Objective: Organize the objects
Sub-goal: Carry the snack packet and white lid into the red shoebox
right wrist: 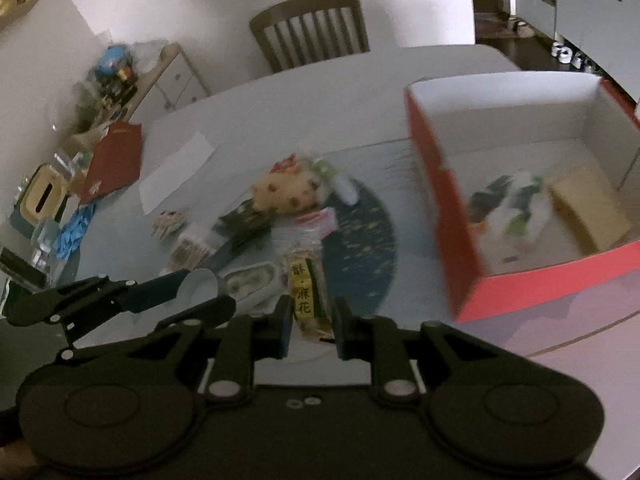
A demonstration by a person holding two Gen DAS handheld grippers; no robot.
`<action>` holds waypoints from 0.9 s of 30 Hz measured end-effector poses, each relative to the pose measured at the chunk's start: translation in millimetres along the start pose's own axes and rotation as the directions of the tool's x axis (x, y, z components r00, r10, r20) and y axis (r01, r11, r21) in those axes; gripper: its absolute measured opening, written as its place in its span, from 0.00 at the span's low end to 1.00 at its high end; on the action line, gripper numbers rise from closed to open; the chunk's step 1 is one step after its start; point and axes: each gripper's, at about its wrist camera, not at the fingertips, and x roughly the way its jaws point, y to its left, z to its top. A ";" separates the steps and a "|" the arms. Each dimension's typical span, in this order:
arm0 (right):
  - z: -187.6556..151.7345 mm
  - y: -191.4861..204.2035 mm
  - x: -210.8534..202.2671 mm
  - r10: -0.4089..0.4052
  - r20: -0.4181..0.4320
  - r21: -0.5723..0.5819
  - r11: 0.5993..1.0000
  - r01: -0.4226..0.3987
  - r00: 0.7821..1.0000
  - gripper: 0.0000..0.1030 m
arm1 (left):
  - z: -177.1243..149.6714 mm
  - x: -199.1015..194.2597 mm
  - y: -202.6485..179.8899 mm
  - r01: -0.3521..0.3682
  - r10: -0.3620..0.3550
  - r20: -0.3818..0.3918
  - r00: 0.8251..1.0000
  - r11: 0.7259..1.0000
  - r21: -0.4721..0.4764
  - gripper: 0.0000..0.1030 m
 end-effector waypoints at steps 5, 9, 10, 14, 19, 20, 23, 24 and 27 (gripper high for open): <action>7.2 -33.0 -17.5 0.005 0.034 0.019 1.000 -0.006 0.999 0.19 | 20.1 8.9 -34.6 0.012 -0.013 0.018 1.000 1.000 0.023 0.37; 13.7 -60.3 -27.7 0.000 0.054 0.035 0.999 -0.002 0.999 0.19 | 34.6 17.4 -58.8 0.019 -0.020 0.033 0.999 0.999 0.035 0.37; 14.9 -66.0 -29.7 -0.001 0.058 0.036 0.999 -0.001 0.998 0.19 | 38.0 19.9 -64.6 0.021 -0.023 0.035 0.999 0.999 0.037 0.37; 20.5 -91.4 -37.8 -0.003 0.073 0.044 0.999 0.000 0.997 0.19 | 50.9 31.0 -87.8 0.025 -0.028 0.042 0.999 0.998 0.054 0.37; 29.7 -122.8 -46.5 -0.011 0.091 0.061 0.998 0.006 0.996 0.19 | 64.3 46.8 -113.7 0.027 -0.030 0.042 0.999 0.997 0.072 0.37; 31.7 -129.0 -47.5 -0.015 0.094 0.065 0.998 0.009 0.995 0.19 | 67.4 50.6 -119.4 0.026 -0.030 0.042 0.999 0.997 0.079 0.37; 37.8 -149.4 -50.6 -0.030 0.102 0.076 0.997 0.023 0.994 0.19 | 75.3 61.5 -132.8 0.025 -0.029 0.041 0.999 0.995 0.095 0.37; 39.7 -154.8 -51.0 -0.036 0.104 0.079 0.996 0.028 0.994 0.19 | 77.8 64.8 -137.0 0.026 -0.030 0.039 0.999 0.995 0.100 0.37; 46.0 -173.4 -51.0 -0.060 0.111 0.087 0.995 0.050 0.992 0.19 | 85.7 76.1 -150.2 0.025 -0.029 0.034 0.999 0.992 0.123 0.37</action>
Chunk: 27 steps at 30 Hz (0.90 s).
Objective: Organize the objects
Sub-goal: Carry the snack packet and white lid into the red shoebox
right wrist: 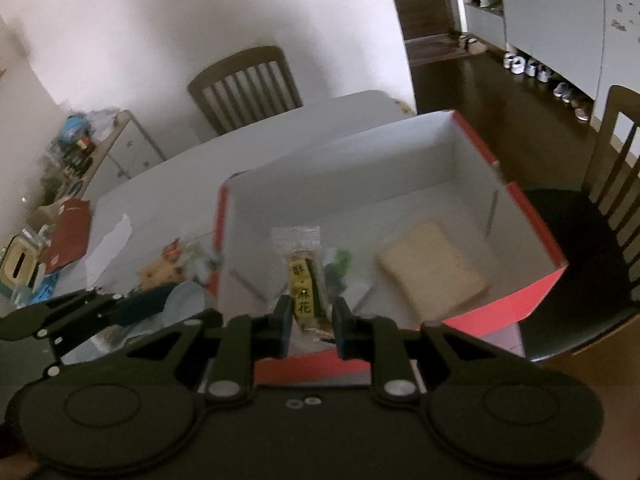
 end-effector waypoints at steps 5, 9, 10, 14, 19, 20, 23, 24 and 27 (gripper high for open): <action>11.3 -27.8 8.4 -0.044 0.005 0.011 0.999 0.044 0.999 0.19 | 16.4 24.0 -10.9 -0.005 0.005 -0.014 1.000 1.000 0.024 0.37; 19.0 -44.0 21.8 -0.073 -0.014 0.012 0.997 0.073 0.997 0.19 | 27.3 49.0 -14.5 -0.016 0.017 -0.044 0.999 0.999 0.041 0.37; 20.5 -47.4 25.6 -0.077 -0.021 0.013 0.997 0.077 0.997 0.19 | 29.3 55.3 -15.2 -0.021 0.023 -0.050 0.999 0.999 0.049 0.37; 24.1 -55.1 42.2 -0.099 -0.043 0.002 0.995 0.099 0.994 0.19 | 36.3 80.9 -15.3 -0.035 0.041 -0.087 0.995 0.998 0.061 0.37; 23.2 -59.8 65.6 -0.113 -0.093 0.001 0.994 0.114 0.989 0.19 | 42.3 112.2 -14.5 -0.053 0.065 -0.132 0.989 0.994 0.091 0.37; 23.5 -61.3 70.4 -0.116 -0.102 -0.003 0.993 0.116 0.988 0.19 | 43.8 118.2 -14.1 -0.060 0.073 -0.143 0.987 0.994 0.096 0.37; 23.3 -60.0 80.4 -0.130 -0.111 -0.031 0.991 0.127 0.985 0.19 | 46.0 135.4 -11.4 -0.071 0.088 -0.179 0.980 0.993 0.098 0.37; 22.3 -60.3 83.0 -0.136 -0.115 -0.038 0.991 0.132 0.984 0.19 | 46.1 140.5 -10.9 -0.073 0.091 -0.192 0.977 0.992 0.099 0.37; 24.1 -59.3 92.5 -0.161 -0.125 -0.070 0.986 0.153 0.979 0.19 | 45.5 155.5 -10.3 -0.080 0.105 -0.229 0.968 0.990 0.117 0.37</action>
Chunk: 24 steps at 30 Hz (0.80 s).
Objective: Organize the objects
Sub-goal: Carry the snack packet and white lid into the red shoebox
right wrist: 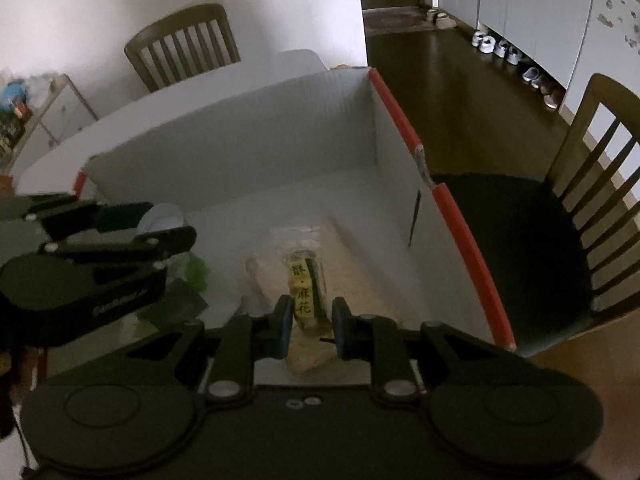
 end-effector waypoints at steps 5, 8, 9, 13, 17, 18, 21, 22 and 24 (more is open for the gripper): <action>2.1 2.7 15.2 -0.021 -0.031 -0.028 0.999 0.021 0.999 0.19 | 1.1 16.3 2.7 0.003 -0.004 -0.058 0.998 1.000 -0.006 0.37; 2.9 5.7 21.3 -0.038 -0.044 -0.045 0.998 0.036 0.998 0.19 | 3.6 22.4 5.9 0.012 -0.013 -0.083 0.996 1.000 -0.014 0.37; 3.0 6.7 23.4 -0.042 -0.050 -0.050 0.998 0.039 0.998 0.19 | 4.1 23.6 6.0 0.016 -0.017 -0.091 0.996 1.000 -0.014 0.37; 3.8 9.3 25.8 -0.043 -0.058 -0.055 0.998 0.040 0.997 0.21 | 3.7 30.9 9.1 0.026 -0.030 -0.138 0.990 0.999 -0.027 0.37; 3.5 9.8 25.6 -0.048 -0.053 -0.066 0.997 0.044 0.997 0.25 | 3.4 31.5 11.2 0.026 -0.031 -0.140 0.990 0.999 -0.036 0.37; 3.3 9.5 25.3 -0.043 -0.051 -0.068 0.997 0.039 0.998 0.26 | 3.4 31.0 10.1 0.023 -0.028 -0.139 0.990 0.999 -0.034 0.37; 2.5 5.8 21.9 -0.033 -0.043 -0.064 0.998 0.030 0.999 0.29 | 1.8 29.0 6.2 0.009 -0.012 -0.140 0.990 1.000 -0.022 0.41; 2.4 4.0 19.9 -0.025 -0.037 -0.059 0.998 0.023 0.999 0.32 | 0.7 27.1 5.9 0.009 -0.012 -0.133 0.991 1.000 -0.023 0.45; 1.9 1.9 16.2 -0.016 -0.030 -0.056 0.998 0.014 0.999 0.35 | 1.2 22.7 6.0 0.011 -0.015 -0.117 0.993 0.999 -0.031 0.58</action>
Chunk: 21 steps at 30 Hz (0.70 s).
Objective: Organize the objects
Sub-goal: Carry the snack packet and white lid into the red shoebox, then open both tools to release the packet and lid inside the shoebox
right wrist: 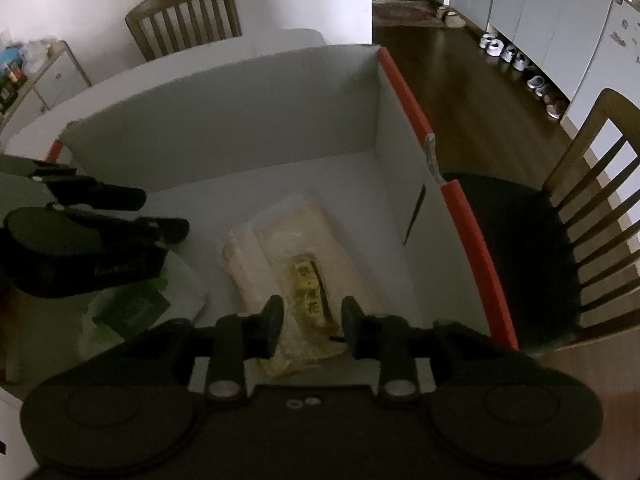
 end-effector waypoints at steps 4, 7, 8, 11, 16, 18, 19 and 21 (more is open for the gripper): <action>0.2 0.6 -7.6 0.011 0.015 0.001 1.000 -0.011 1.000 0.37 | -1.4 -10.7 0.3 0.007 -0.007 0.034 0.999 1.000 -0.012 0.60; -3.1 -0.4 -14.1 0.023 0.030 0.001 1.000 -0.023 0.999 0.39 | -0.3 -17.4 3.8 0.010 -0.009 0.055 0.998 1.000 -0.016 0.60; -4.2 -0.3 -17.4 0.026 0.036 0.001 1.000 -0.026 0.999 0.40 | -1.1 -20.8 4.9 0.011 -0.010 0.062 0.998 1.000 -0.018 0.60; -7.1 0.7 -27.8 0.037 0.054 -0.002 0.999 -0.037 0.998 0.42 | -3.8 -31.2 7.6 0.021 -0.019 0.085 0.996 0.999 -0.028 0.60; -11.0 5.9 -45.3 0.051 0.085 -0.011 0.999 -0.050 0.995 0.44 | -14.3 -53.1 13.9 0.030 -0.024 0.127 0.992 0.998 -0.048 0.60; -13.2 8.7 -52.4 0.053 0.098 -0.015 0.999 -0.051 0.994 0.44 | -17.9 -61.7 16.1 0.037 -0.028 0.143 0.989 0.998 -0.059 0.60; -14.2 11.0 -56.1 0.054 0.105 -0.017 0.998 -0.052 0.993 0.44 | -20.8 -67.7 17.9 0.041 -0.031 0.156 0.987 0.997 -0.063 0.60; -14.4 17.7 -62.8 0.055 0.115 -0.026 0.998 -0.053 0.992 0.44 | -24.9 -76.5 19.5 0.047 -0.034 0.176 0.984 0.997 -0.068 0.60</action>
